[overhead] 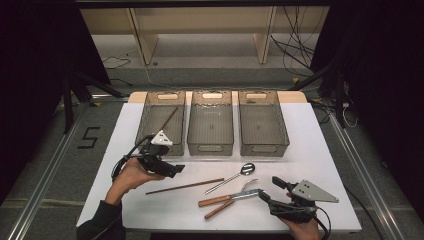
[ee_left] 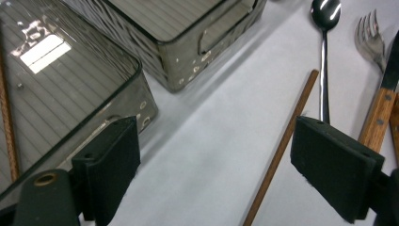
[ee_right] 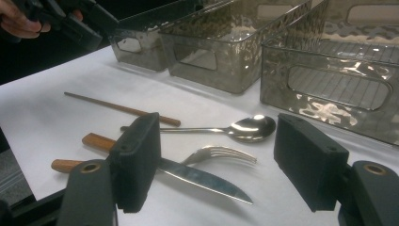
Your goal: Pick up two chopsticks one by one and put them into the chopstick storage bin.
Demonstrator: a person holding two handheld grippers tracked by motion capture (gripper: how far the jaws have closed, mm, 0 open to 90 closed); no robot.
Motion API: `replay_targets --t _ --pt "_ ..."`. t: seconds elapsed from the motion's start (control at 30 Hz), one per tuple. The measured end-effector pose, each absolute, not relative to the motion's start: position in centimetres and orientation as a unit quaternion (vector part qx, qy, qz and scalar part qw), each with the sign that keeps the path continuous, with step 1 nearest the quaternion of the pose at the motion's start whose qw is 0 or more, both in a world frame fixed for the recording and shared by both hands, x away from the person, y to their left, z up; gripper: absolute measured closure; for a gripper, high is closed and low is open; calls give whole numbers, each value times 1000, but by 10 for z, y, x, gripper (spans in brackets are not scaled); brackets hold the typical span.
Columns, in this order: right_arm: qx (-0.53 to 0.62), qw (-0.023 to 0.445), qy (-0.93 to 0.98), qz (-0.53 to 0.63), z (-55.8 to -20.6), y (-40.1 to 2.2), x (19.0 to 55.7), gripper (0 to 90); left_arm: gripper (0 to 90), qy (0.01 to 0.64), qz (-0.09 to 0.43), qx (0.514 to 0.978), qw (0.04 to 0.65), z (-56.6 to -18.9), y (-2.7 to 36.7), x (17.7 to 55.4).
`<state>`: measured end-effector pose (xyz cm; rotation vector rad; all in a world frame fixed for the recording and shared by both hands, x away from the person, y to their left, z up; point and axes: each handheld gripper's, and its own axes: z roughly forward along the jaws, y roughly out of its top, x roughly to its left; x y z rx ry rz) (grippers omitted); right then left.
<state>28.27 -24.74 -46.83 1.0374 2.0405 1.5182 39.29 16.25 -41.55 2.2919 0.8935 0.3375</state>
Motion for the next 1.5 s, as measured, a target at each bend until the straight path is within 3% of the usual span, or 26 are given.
replay_targets --t 0.77,1.5 --pt "369 196 731 539 -468 -247 281 330 187 315 115 923 187 -442 153 385" --pt "364 199 737 534 -468 -243 280 330 485 262 64 954 133 -455 141 379"
